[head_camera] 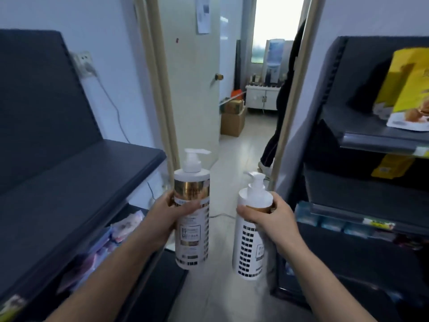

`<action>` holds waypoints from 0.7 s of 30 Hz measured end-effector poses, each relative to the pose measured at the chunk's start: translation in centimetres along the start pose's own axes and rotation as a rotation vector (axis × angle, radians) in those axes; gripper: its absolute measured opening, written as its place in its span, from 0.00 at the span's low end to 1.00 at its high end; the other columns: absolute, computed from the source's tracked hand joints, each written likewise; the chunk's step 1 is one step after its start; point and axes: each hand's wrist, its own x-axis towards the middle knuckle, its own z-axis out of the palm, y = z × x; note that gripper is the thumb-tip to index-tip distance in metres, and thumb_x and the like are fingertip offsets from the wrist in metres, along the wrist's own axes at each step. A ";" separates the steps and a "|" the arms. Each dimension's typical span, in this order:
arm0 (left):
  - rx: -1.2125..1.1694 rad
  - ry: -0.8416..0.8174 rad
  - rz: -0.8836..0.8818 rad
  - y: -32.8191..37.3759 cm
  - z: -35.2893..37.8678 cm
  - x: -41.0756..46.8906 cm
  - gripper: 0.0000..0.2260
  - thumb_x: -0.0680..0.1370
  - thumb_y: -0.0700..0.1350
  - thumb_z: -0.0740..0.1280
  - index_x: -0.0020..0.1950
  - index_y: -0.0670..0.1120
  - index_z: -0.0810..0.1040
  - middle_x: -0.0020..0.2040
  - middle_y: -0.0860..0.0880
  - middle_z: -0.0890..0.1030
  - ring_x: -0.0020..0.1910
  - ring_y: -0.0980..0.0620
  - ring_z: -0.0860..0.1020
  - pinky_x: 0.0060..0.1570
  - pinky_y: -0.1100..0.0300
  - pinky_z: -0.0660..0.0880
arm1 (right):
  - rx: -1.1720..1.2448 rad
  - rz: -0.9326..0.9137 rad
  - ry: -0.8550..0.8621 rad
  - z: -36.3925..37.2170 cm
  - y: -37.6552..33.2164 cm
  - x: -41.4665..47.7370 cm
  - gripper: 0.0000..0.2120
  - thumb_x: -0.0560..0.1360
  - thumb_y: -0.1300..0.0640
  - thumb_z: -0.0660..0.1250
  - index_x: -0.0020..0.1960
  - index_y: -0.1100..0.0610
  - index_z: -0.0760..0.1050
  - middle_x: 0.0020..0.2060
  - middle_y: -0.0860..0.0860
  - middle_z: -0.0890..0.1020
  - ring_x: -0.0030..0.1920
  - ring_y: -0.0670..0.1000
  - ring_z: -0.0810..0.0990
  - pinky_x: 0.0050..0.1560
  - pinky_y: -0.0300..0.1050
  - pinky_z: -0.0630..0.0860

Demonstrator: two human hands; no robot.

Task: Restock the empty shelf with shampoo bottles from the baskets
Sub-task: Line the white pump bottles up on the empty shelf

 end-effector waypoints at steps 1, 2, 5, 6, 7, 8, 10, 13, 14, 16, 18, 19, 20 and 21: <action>0.001 0.018 0.024 0.8 -1.0 0.1 0.24 0.65 0.44 0.78 0.59 0.46 0.77 0.50 0.47 0.85 0.49 0.47 0.84 0.44 0.54 0.79 | -0.004 -0.022 -0.029 1.3 -1.0 0.6 0.24 0.56 0.47 0.82 0.49 0.47 0.78 0.43 0.45 0.85 0.45 0.50 0.85 0.49 0.53 0.82; 0.007 0.039 0.048 1.5 -2.1 0.3 0.23 0.65 0.44 0.77 0.59 0.46 0.77 0.50 0.48 0.86 0.49 0.48 0.84 0.43 0.55 0.79 | -0.009 -0.044 -0.055 2.7 -1.9 1.3 0.24 0.58 0.48 0.82 0.50 0.47 0.78 0.43 0.45 0.85 0.45 0.50 0.85 0.49 0.52 0.82; 0.006 0.133 0.097 3.5 -5.3 0.8 0.25 0.62 0.48 0.76 0.58 0.49 0.78 0.49 0.50 0.86 0.49 0.49 0.84 0.45 0.53 0.78 | -0.014 -0.100 -0.131 6.4 -4.5 3.2 0.25 0.60 0.49 0.82 0.53 0.48 0.77 0.45 0.46 0.85 0.45 0.49 0.84 0.49 0.52 0.82; 0.002 0.160 0.109 4.1 -6.3 1.0 0.27 0.60 0.49 0.78 0.58 0.48 0.78 0.49 0.50 0.86 0.49 0.48 0.84 0.46 0.50 0.78 | -0.011 -0.116 -0.154 7.5 -5.1 3.9 0.25 0.60 0.50 0.82 0.53 0.48 0.77 0.45 0.46 0.85 0.45 0.50 0.84 0.49 0.53 0.82; -0.007 0.183 0.121 4.7 -7.2 1.2 0.29 0.59 0.49 0.80 0.58 0.48 0.78 0.50 0.48 0.85 0.50 0.46 0.84 0.48 0.47 0.78 | -0.005 -0.130 -0.175 8.5 -5.8 4.6 0.25 0.59 0.50 0.82 0.53 0.48 0.77 0.45 0.46 0.85 0.46 0.50 0.84 0.49 0.54 0.82; -0.015 0.201 0.133 5.3 -8.1 1.5 0.30 0.59 0.49 0.81 0.59 0.47 0.78 0.51 0.46 0.85 0.52 0.44 0.83 0.50 0.44 0.78 | 0.000 -0.142 -0.195 9.5 -6.6 5.3 0.25 0.59 0.50 0.82 0.53 0.48 0.77 0.45 0.46 0.85 0.46 0.50 0.84 0.49 0.55 0.82; -0.032 0.242 0.158 6.3 -9.7 2.1 0.30 0.60 0.46 0.81 0.60 0.44 0.77 0.51 0.44 0.85 0.52 0.41 0.83 0.50 0.45 0.79 | 0.015 -0.158 -0.238 11.2 -8.0 6.7 0.26 0.59 0.50 0.83 0.53 0.47 0.77 0.46 0.46 0.85 0.47 0.50 0.84 0.50 0.56 0.82; -0.032 0.300 0.177 7.9 -11.3 3.0 0.24 0.63 0.44 0.75 0.58 0.44 0.77 0.47 0.47 0.85 0.47 0.46 0.84 0.41 0.54 0.78 | 0.028 -0.178 -0.307 13.3 -9.8 8.9 0.25 0.59 0.51 0.82 0.53 0.48 0.77 0.47 0.47 0.84 0.48 0.51 0.83 0.51 0.55 0.81; -0.031 0.325 0.180 8.3 -11.9 3.5 0.23 0.63 0.44 0.74 0.57 0.45 0.77 0.46 0.48 0.86 0.46 0.48 0.84 0.40 0.55 0.78 | 0.031 -0.191 -0.336 14.1 -10.4 9.8 0.26 0.59 0.50 0.82 0.54 0.49 0.77 0.47 0.47 0.85 0.48 0.51 0.84 0.51 0.55 0.81; -0.052 0.387 0.190 8.9 -12.9 4.6 0.24 0.61 0.45 0.75 0.56 0.46 0.77 0.45 0.49 0.86 0.46 0.49 0.84 0.43 0.54 0.78 | 0.026 -0.225 -0.381 15.3 -11.4 11.7 0.29 0.56 0.47 0.82 0.54 0.49 0.78 0.47 0.46 0.85 0.48 0.50 0.84 0.51 0.55 0.82; -0.059 0.458 0.201 9.3 -13.7 5.9 0.25 0.60 0.47 0.76 0.56 0.46 0.78 0.44 0.50 0.86 0.47 0.48 0.83 0.45 0.52 0.77 | 0.020 -0.259 -0.421 16.7 -12.4 13.7 0.29 0.54 0.45 0.82 0.53 0.48 0.78 0.46 0.46 0.85 0.48 0.50 0.84 0.51 0.54 0.82; -0.062 0.495 0.206 9.5 -14.1 6.5 0.24 0.60 0.46 0.76 0.55 0.46 0.78 0.43 0.50 0.85 0.46 0.48 0.83 0.44 0.53 0.77 | 0.021 -0.270 -0.440 17.3 -13.0 14.8 0.29 0.53 0.44 0.82 0.52 0.47 0.78 0.46 0.46 0.85 0.48 0.49 0.84 0.50 0.53 0.82; -0.065 0.528 0.210 9.7 -14.4 7.3 0.24 0.60 0.46 0.75 0.55 0.45 0.78 0.42 0.50 0.85 0.44 0.49 0.83 0.42 0.54 0.77 | 0.022 -0.280 -0.462 18.0 -13.5 15.9 0.29 0.53 0.43 0.81 0.51 0.46 0.78 0.45 0.45 0.85 0.48 0.49 0.84 0.50 0.52 0.81; -0.069 0.557 0.209 10.0 -14.7 8.0 0.23 0.61 0.45 0.75 0.54 0.45 0.78 0.42 0.50 0.85 0.42 0.50 0.83 0.39 0.56 0.76 | 0.024 -0.291 -0.488 18.6 -14.1 17.1 0.28 0.54 0.43 0.81 0.51 0.46 0.77 0.45 0.45 0.85 0.47 0.48 0.84 0.49 0.50 0.81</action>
